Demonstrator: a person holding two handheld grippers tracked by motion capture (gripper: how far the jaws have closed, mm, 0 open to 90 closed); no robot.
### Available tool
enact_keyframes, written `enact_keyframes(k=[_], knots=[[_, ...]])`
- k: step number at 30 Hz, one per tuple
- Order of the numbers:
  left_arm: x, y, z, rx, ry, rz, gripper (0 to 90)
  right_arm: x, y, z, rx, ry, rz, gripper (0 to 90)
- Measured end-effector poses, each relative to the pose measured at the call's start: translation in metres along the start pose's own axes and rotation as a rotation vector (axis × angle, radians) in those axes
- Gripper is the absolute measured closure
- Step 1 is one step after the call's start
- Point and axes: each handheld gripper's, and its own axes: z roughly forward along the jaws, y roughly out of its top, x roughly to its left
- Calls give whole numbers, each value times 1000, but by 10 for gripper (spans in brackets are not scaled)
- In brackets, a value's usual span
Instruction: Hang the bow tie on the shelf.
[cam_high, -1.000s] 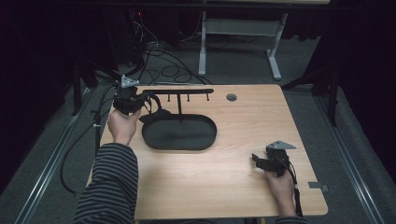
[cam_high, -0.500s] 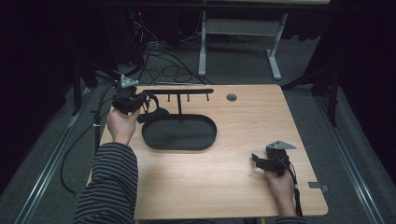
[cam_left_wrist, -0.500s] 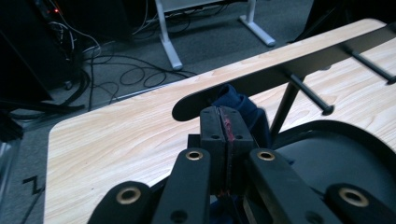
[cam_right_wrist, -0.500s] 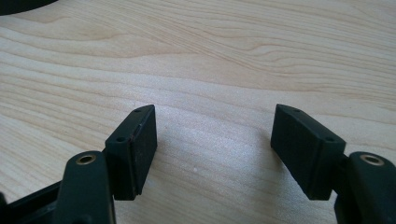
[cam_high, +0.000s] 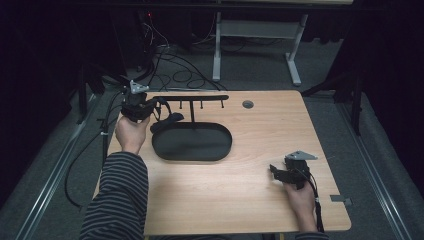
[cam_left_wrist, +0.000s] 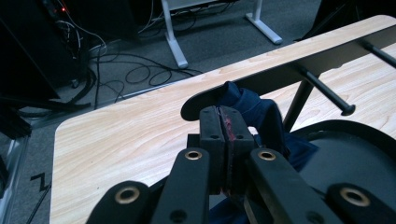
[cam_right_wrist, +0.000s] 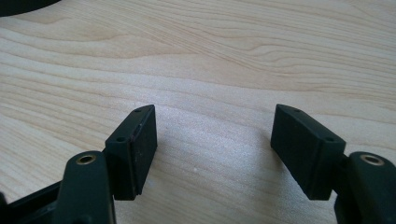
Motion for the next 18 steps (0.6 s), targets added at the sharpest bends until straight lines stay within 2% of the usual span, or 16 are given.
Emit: enact_keyframes(k=[10, 18], knots=[[-2, -1, 1, -5, -9, -4, 800, 0, 0, 0, -1, 4, 5, 331], [0, -7, -6, -29, -23, -30, 747, 0, 0, 0, 0, 3, 4, 331]])
